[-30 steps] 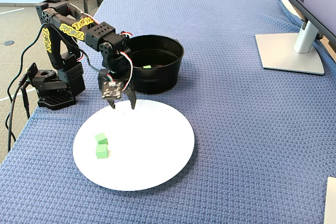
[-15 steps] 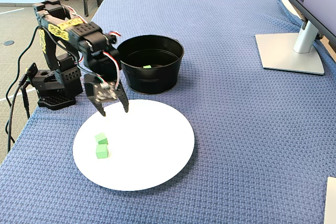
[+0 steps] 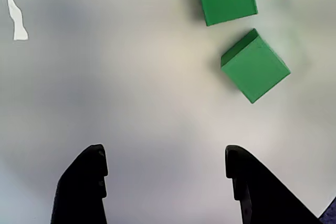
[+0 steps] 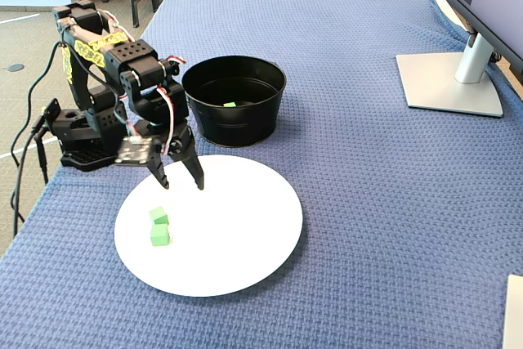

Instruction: Pick up the green cubes from the white plate and place them in the black recipient

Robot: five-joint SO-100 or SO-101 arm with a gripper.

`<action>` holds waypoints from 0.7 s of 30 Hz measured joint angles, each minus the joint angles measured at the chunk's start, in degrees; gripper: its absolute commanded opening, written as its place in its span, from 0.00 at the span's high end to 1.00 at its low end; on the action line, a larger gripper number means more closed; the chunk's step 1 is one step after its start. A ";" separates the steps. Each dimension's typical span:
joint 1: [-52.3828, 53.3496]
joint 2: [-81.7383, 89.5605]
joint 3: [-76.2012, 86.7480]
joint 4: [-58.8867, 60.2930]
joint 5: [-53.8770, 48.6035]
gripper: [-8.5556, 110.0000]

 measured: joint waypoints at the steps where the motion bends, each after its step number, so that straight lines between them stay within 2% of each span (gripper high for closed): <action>1: 0.35 0.00 0.00 0.00 -0.53 0.74; 6: 0.79 0.79 0.88 2.20 -10.81 0.71; 10: 2.99 0.79 0.97 1.05 -29.53 0.67; 15: 6.33 0.09 0.97 -5.98 -51.77 0.68; 21: 8.53 -2.72 1.23 -11.43 -61.35 0.68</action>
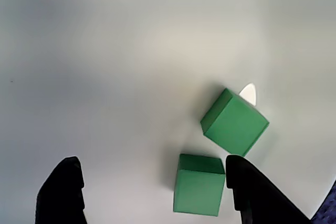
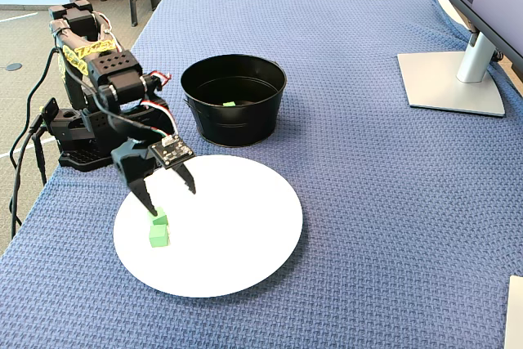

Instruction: Pick up the green cubes from the white plate and place them in the black recipient

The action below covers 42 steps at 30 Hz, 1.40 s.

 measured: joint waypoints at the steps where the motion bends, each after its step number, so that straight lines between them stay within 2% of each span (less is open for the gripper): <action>1: 0.62 -0.18 0.62 -0.62 -1.67 0.68; 10: 2.20 -0.62 4.39 -3.43 -9.23 0.68; 25: 1.41 -0.97 5.98 -3.78 -2.11 0.71; 35: 1.32 -0.97 8.88 -4.13 -2.02 0.71; 42: 1.41 -0.88 12.48 -6.77 -2.02 0.79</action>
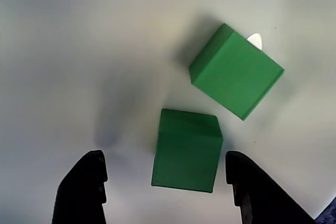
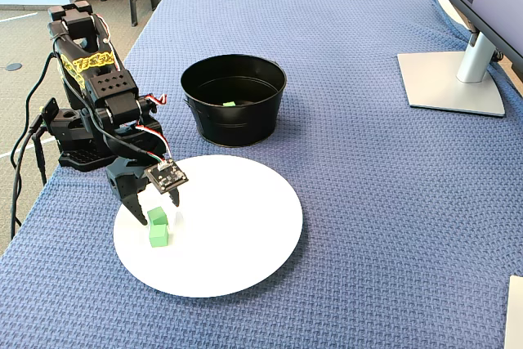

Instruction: Pick up the green cubes from the white plate and place them in the black recipient

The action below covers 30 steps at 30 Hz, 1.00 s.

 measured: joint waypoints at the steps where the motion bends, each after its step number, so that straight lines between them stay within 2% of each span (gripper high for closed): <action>1: 0.00 0.00 0.44 -0.44 0.00 0.81; 7: -0.09 0.00 0.70 -1.05 0.00 0.92; 17: -0.62 0.09 0.62 -2.81 5.36 0.93; 30: -8.70 13.10 -15.47 24.08 22.15 0.93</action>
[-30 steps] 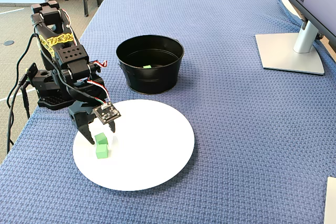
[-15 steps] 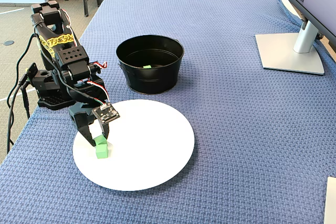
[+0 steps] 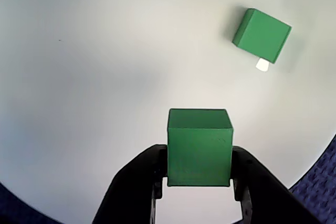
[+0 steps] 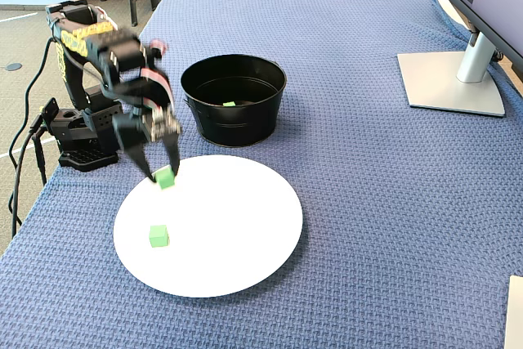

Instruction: Pick up the green cubes from the white plate and place them in the black recipient

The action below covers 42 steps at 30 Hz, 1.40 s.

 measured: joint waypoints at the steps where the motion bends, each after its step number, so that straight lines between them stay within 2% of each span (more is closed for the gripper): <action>1: -1.23 1.14 -1.14 1.93 1.85 0.93; 11: -21.88 8.79 -12.39 16.08 24.52 0.93; 24: -53.79 1.32 -18.63 15.64 50.63 0.92; 25: -55.63 0.26 -18.63 15.29 51.86 0.83; 26: -57.30 -0.79 -18.63 15.12 52.65 0.70; 27: -58.89 -1.76 -18.63 15.12 53.09 0.64; 30: -63.11 -2.81 -18.63 14.85 53.17 0.61; 37: -60.47 -2.20 -19.69 16.08 52.21 0.67; 42: -45.18 -0.35 -27.33 19.60 45.09 0.70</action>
